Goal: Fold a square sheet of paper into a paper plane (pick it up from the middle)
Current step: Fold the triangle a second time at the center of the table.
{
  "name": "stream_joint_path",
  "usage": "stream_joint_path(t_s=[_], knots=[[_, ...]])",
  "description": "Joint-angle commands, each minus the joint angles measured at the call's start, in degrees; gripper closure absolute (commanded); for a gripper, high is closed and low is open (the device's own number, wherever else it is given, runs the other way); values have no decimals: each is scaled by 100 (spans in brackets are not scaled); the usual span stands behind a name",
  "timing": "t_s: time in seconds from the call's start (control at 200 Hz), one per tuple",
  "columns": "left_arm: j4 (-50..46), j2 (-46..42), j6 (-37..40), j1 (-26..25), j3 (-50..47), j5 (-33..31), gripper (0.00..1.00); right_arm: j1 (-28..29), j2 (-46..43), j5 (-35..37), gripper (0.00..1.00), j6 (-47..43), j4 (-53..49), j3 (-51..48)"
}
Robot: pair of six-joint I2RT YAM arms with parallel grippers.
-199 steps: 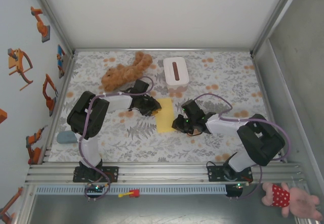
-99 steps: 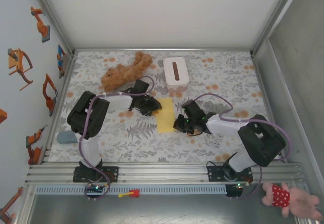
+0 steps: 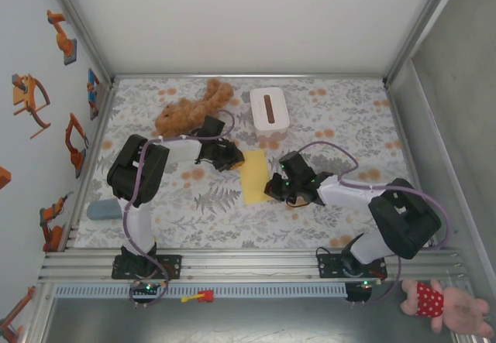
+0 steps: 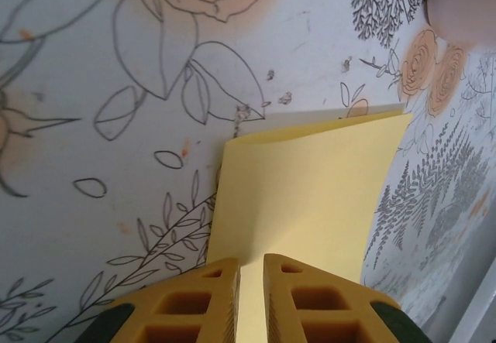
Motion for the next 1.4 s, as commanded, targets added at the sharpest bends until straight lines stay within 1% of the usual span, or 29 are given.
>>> stream_joint_path(t_s=[0.0,0.22,0.305,0.466,0.711,1.152,1.397], knots=[[-334,217,179,-20,-17,99,84,36,225,-239,100,66,528,163],[-411,252,247,-23,-8,91,84,52,841,-552,100,199,1411,497],[-464,253,291,-25,6,83,84,81,1110,-572,100,269,1631,662],[-485,234,311,-27,-17,87,84,113,1424,-388,100,288,1599,841],[-483,251,289,-61,-32,100,85,130,1557,-122,100,288,1500,901],[-467,238,267,-81,-36,100,85,148,1785,-191,100,235,1572,1013],[-462,229,258,-99,-30,109,85,175,1658,-30,100,56,1230,1013]])
